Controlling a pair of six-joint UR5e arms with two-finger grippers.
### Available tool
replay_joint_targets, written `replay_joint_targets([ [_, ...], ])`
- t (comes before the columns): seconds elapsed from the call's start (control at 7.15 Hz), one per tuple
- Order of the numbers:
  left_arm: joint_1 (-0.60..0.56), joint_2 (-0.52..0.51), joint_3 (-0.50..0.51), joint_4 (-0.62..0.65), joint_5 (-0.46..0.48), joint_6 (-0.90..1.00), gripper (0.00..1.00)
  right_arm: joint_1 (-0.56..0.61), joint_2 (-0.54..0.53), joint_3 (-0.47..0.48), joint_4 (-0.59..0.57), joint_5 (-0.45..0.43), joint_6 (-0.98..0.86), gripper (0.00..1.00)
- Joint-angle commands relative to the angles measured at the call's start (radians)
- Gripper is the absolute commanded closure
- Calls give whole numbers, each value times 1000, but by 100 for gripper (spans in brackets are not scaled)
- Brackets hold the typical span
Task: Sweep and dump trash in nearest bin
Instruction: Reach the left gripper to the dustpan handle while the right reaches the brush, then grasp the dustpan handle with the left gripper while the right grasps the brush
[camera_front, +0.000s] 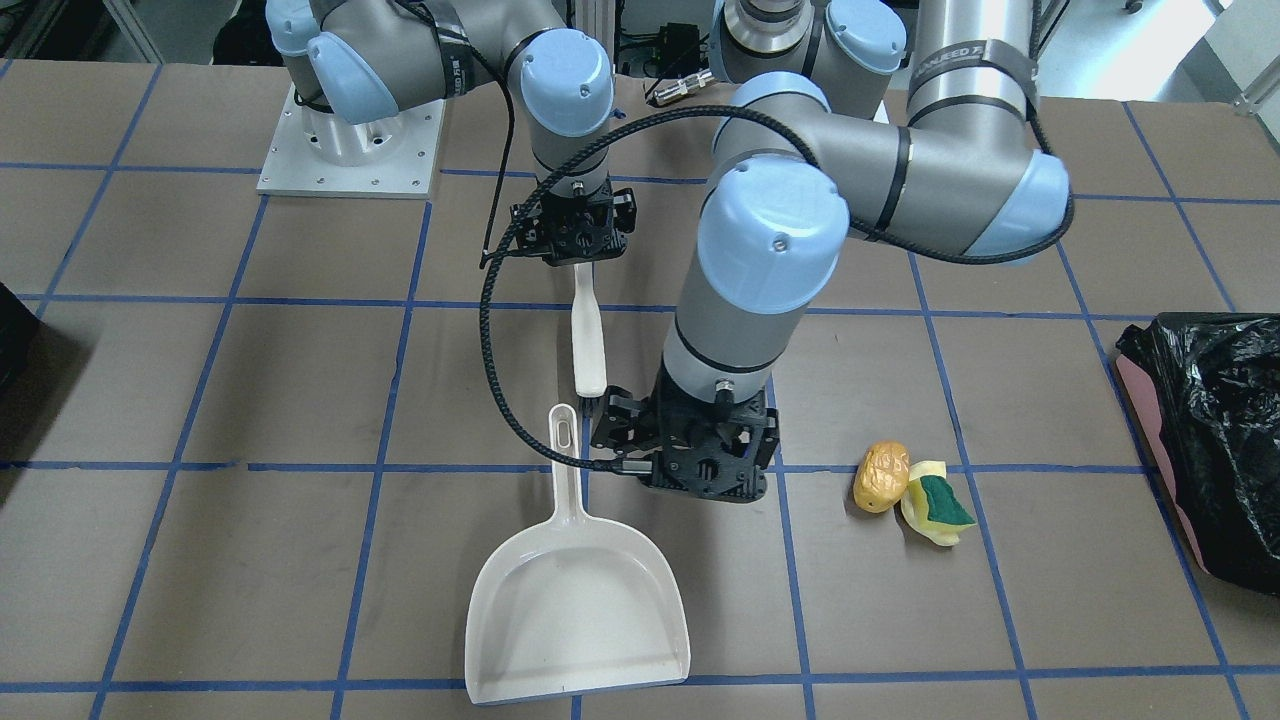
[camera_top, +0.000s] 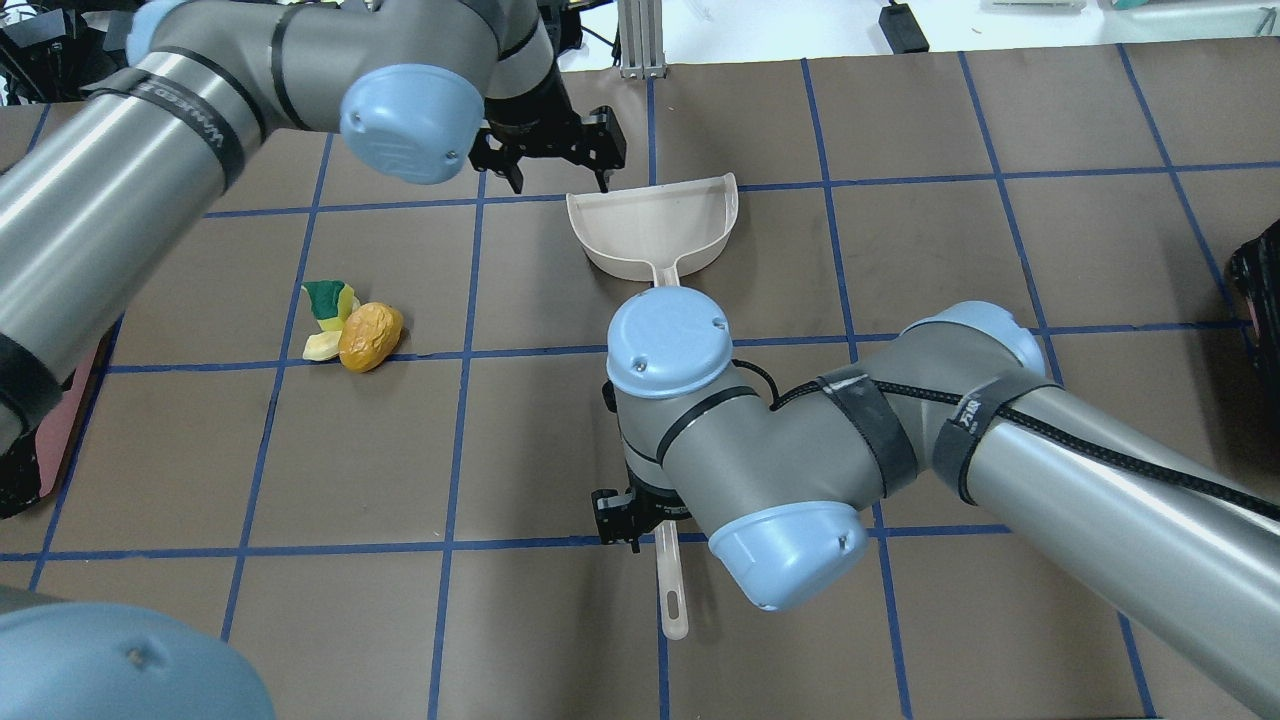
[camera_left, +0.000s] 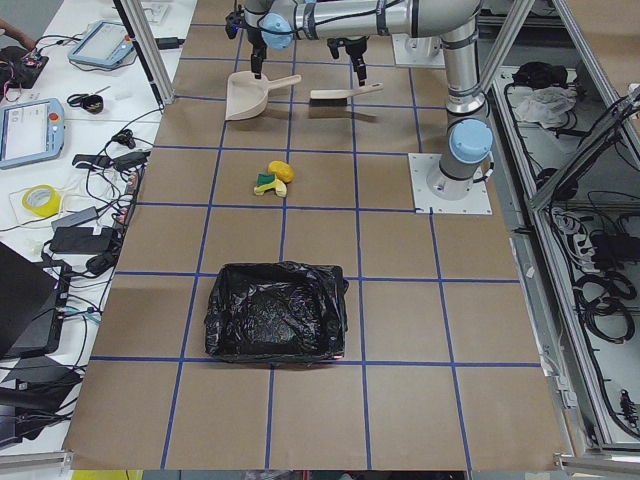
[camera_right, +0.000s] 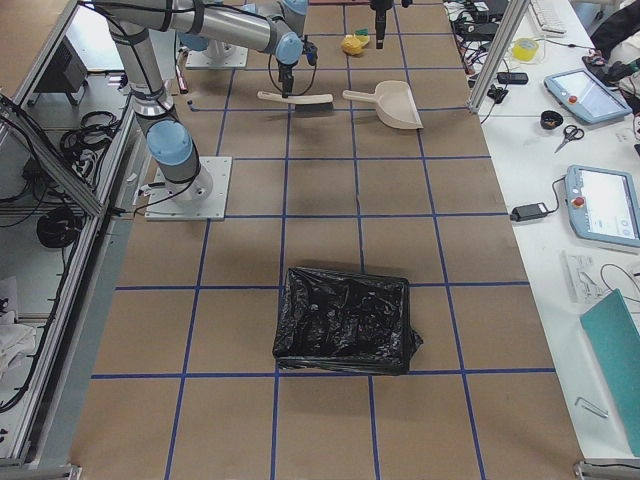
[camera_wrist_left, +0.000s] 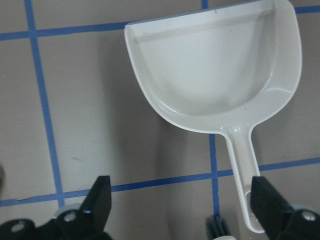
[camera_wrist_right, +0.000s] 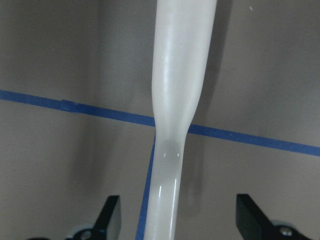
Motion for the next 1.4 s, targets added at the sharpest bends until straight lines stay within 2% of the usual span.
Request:
replay_joint_targets([
  [0.0, -79, -69, -5, 36, -4, -52, 0, 34, 19, 7, -15, 4, 42, 22],
  [0.14, -107, -99, -10, 56, -4, -103, 0, 51, 27, 8, -13, 4, 66, 31],
  [0.56, -153, -156, -37, 60, -8, -173, 2, 68, 31, 60, -19, -6, 85, 38],
  [0.7, -156, -163, -42, 58, -17, -206, 2, 68, 31, 60, -22, -2, 89, 47],
  [0.84, -157, -163, -44, 52, -17, -206, 7, 68, 31, 57, -22, 1, 93, 65],
  [0.98, -157, -163, -42, 44, -15, -206, 18, 68, 31, 54, -25, 1, 94, 76],
  [1.12, -157, -161, -44, 40, -15, -206, 33, 68, 31, 53, -24, 1, 97, 100],
  [1.26, -157, -160, -44, 37, -15, -208, 39, 68, 31, 54, -22, -10, 100, 100],
])
